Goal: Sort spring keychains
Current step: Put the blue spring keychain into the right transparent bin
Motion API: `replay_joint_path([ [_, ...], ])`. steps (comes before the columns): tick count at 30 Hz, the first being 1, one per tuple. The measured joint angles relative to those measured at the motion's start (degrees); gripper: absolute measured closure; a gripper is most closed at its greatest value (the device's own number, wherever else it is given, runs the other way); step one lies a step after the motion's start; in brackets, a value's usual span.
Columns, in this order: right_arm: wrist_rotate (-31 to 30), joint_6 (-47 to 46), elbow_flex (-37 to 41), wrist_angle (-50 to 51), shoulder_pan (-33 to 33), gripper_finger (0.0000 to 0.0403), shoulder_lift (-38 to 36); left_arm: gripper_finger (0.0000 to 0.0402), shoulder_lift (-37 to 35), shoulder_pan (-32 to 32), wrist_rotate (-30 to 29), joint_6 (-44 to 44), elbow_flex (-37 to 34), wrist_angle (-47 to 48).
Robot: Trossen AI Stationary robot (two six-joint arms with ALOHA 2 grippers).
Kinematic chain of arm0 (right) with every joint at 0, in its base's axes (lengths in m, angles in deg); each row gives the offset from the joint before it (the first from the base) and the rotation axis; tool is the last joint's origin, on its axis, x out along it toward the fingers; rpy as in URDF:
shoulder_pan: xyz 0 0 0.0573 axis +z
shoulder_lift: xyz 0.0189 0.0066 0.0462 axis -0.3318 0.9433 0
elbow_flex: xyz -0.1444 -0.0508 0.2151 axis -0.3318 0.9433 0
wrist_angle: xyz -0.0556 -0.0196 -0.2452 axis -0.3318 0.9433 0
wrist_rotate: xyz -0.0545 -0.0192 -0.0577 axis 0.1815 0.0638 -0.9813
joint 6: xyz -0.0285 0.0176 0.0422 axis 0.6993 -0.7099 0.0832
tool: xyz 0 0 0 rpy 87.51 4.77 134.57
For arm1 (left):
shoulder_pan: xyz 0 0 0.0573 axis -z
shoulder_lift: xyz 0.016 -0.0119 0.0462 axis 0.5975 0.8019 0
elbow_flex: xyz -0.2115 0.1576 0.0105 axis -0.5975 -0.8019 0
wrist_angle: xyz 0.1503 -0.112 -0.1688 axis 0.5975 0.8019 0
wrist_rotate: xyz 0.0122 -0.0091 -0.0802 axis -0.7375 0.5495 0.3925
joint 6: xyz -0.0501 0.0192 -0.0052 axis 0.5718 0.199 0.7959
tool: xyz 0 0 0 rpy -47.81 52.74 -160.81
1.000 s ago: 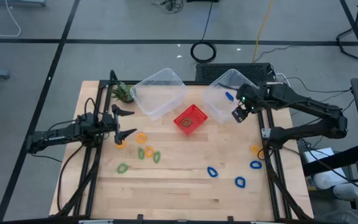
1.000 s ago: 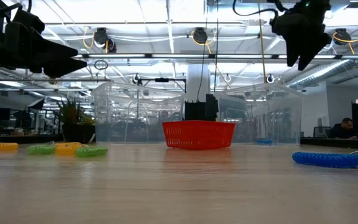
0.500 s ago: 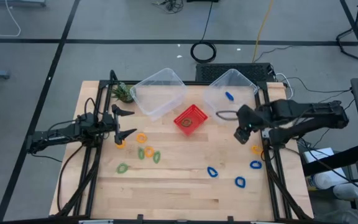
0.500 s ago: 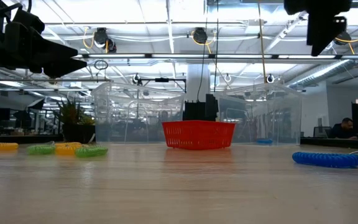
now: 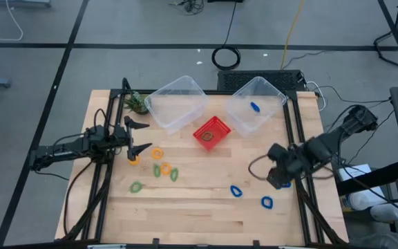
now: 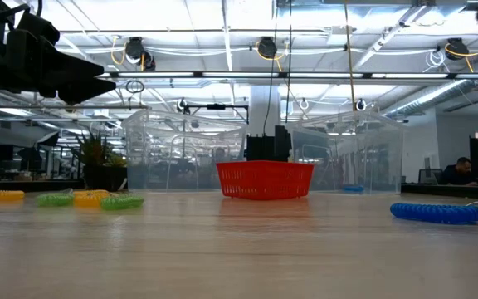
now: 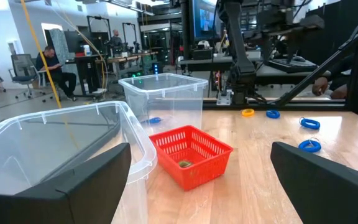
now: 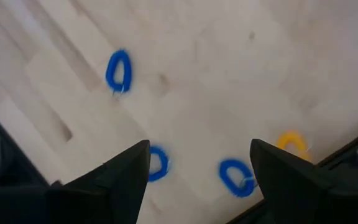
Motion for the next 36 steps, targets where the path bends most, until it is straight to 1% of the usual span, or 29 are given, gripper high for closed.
replay_joint_path([
  [4, 0.5, -7.7, 0.0, -0.1, 6.1, 0.0138, 2.7, 0.0007, 0.0, 0.0, 0.0, 0.0, 0.0, 0.0],
  [9, 4.0, -16.4, 0.0, -1.1, 12.3, 0.0138, 6.0, 0.0007, 0.0, 0.0, 0.0, 0.0, 0.0, 0.0],
  [16, 4.3, -24.9, 0.0, -5.2, 17.8, 0.0138, 10.7, 0.0007, 0.0, 0.0, 0.0, 0.0, 0.0, 0.0],
  [20, 4.2, -25.3, 0.0, -5.3, 18.7, 0.0138, 14.1, 0.0007, 0.0, 0.0, 0.0, 0.0, 0.0, 0.0],
  [30, 3.8, -19.2, 0.2, -7.1, 18.3, 0.0138, 21.3, 0.0007, 0.0, 0.0, 0.0, 0.0, 0.0, 0.0],
  [33, 3.8, -17.9, 2.3, -8.3, 18.1, 0.0138, 22.0, 0.0007, 0.0, 0.0, 0.0, 0.0, 0.0, 0.0],
  [36, 3.9, -16.5, 6.7, -13.3, 17.2, 0.0138, 21.9, 0.0007, 0.0, 0.0, 0.0, 0.0, 0.0, 0.0],
])
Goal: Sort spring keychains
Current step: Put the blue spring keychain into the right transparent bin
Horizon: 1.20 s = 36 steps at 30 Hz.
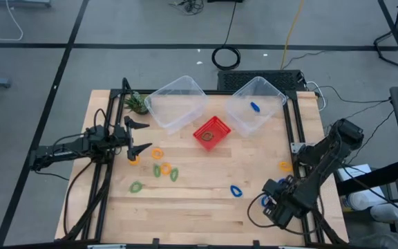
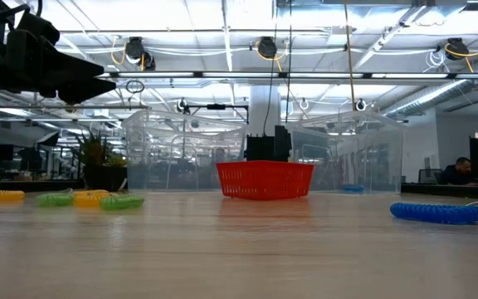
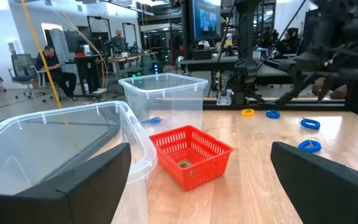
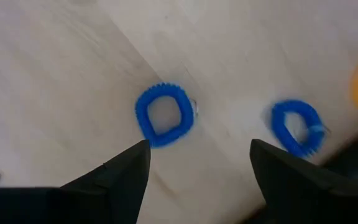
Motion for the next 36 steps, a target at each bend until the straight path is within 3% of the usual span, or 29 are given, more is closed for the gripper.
replay_joint_path([
  [6, 0.3, 2.5, 8.5, -12.0, -1.3, 0.0138, -0.6, 0.0007, 0.0, 0.0, 0.0, 0.0, 0.0, 0.0],
  [14, 0.4, 3.4, 14.0, -17.3, -1.6, 0.0139, -0.6, 0.0007, 0.0, 0.0, 0.0, 0.0, 0.0, 0.0],
  [20, 0.4, 4.1, 17.6, -23.7, -1.6, 0.0165, -0.8, 0.0007, 0.0, 0.0, 0.0, 0.0, 0.0, 0.0],
  [25, 0.4, 4.6, 18.1, -23.9, -1.7, 0.0216, -0.8, 0.0007, 0.0, 0.0, 0.0, 0.0, 0.0, 0.0],
  [36, 0.4, 4.7, 18.2, -24.0, -1.9, 0.0385, -0.8, 0.0007, 0.0, 0.0, 0.0, 0.0, 0.0, 0.0],
])
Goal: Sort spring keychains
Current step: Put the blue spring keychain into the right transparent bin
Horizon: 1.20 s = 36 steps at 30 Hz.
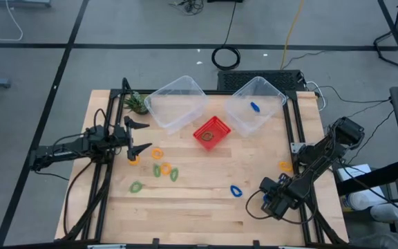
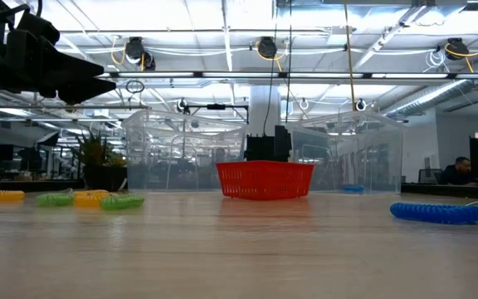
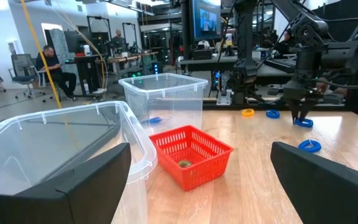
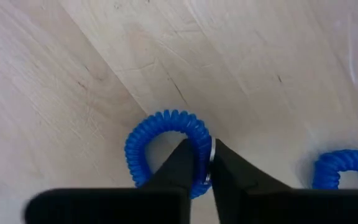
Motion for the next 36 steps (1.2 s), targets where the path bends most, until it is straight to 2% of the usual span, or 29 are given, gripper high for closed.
replay_joint_path([
  [7, 0.4, -0.5, -0.1, 0.0, -1.0, 0.0391, 0.0, 0.0007, 0.0, 0.0, 0.0, 0.0, 0.0, 0.0],
  [11, 1.0, 3.3, -2.0, 2.8, -3.3, 0.0396, -0.2, 0.0007, 0.0, 0.0, 0.0, 0.0, 0.0, 0.0],
  [25, -0.3, 21.0, -15.5, 20.7, -14.9, 0.0398, -3.2, 0.0007, 0.0, 0.0, 0.0, 0.0, 0.0, 0.0],
  [36, -2.1, 32.8, -29.5, 35.7, -22.6, 0.0398, -3.2, 0.0007, 0.0, 0.0, 0.0, 0.0, 0.0, 0.0],
])
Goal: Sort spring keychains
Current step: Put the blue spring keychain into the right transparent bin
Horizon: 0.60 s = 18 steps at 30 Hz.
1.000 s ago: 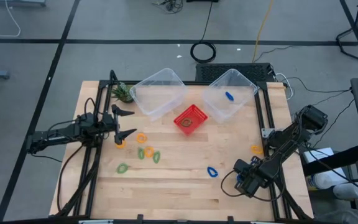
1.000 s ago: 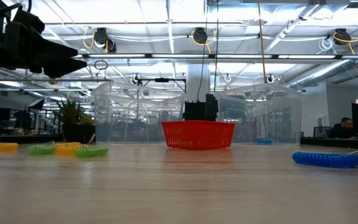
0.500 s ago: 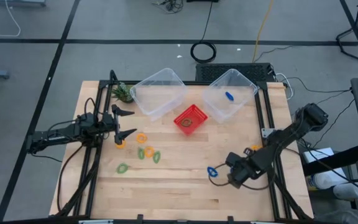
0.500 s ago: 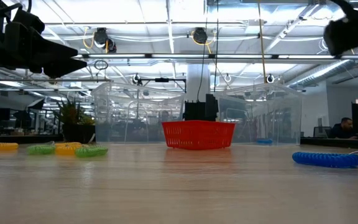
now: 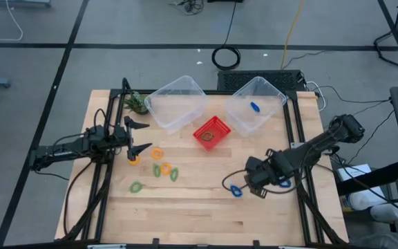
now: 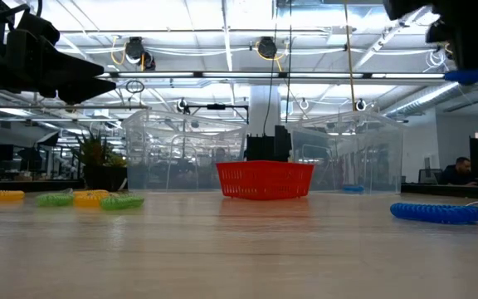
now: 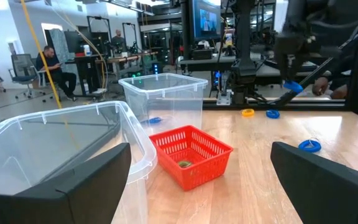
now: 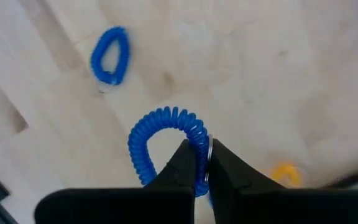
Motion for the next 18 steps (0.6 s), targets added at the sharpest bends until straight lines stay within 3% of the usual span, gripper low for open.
replay_joint_path([
  [8, -2.7, 7.3, -9.0, 11.7, -7.1, 0.0398, 0.0, 0.0007, 0.0, 0.0, 0.0, 0.0, 0.0, 0.0],
  [18, -4.4, 17.6, -15.3, 14.2, -16.6, 0.0398, -1.3, 0.0007, 0.0, 0.0, 0.0, 0.0, 0.0, 0.0],
])
